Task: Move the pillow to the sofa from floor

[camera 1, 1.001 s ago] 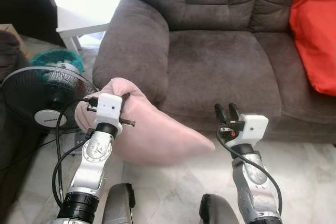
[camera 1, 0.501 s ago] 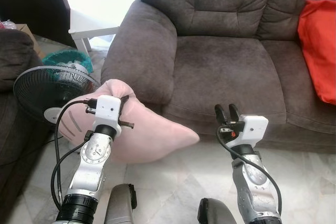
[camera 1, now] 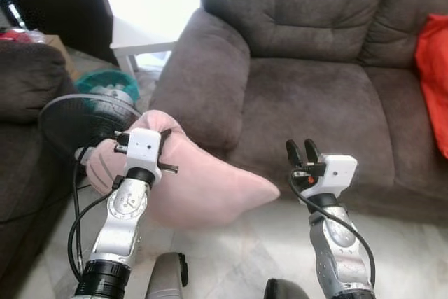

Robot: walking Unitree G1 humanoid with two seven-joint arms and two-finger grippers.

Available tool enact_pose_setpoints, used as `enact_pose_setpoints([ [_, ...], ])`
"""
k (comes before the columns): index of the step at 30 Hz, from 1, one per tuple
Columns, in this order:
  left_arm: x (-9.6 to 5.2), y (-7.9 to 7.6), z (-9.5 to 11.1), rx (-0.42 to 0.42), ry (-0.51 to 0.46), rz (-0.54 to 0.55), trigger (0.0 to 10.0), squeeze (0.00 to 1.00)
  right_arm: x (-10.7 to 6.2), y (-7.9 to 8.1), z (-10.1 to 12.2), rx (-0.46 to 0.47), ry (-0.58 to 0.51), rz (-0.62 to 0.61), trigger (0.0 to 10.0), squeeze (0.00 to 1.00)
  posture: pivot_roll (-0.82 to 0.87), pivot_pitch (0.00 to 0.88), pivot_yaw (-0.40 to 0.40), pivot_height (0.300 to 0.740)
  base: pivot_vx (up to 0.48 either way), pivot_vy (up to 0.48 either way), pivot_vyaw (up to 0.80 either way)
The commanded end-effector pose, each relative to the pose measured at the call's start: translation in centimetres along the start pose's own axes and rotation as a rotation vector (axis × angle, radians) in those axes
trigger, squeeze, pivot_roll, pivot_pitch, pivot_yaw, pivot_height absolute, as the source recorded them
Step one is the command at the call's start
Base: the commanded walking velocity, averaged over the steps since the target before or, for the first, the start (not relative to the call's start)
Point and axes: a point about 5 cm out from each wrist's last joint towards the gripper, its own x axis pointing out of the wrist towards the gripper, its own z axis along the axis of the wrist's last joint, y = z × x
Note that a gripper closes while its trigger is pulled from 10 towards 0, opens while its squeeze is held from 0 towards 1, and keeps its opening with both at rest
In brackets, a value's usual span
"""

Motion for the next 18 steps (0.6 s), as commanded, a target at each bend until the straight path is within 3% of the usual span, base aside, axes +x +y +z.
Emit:
enact_pose_setpoints([
  [1,0.51,0.43,2.94,0.001,-0.134,0.013,10.0,0.0,-0.12,-0.1,-0.28,0.004,0.007,-0.007,10.0,0.0,0.09,0.032,-0.037,0.684,0.0,0.0,0.0],
  [18,0.47,0.0,2.88,-0.009,-0.127,-0.009,10.0,0.0,-0.1,-0.31,-0.65,0.007,0.021,-0.021,10.0,0.0,0.1,0.027,-0.032,0.694,0.0,0.0,0.0],
])
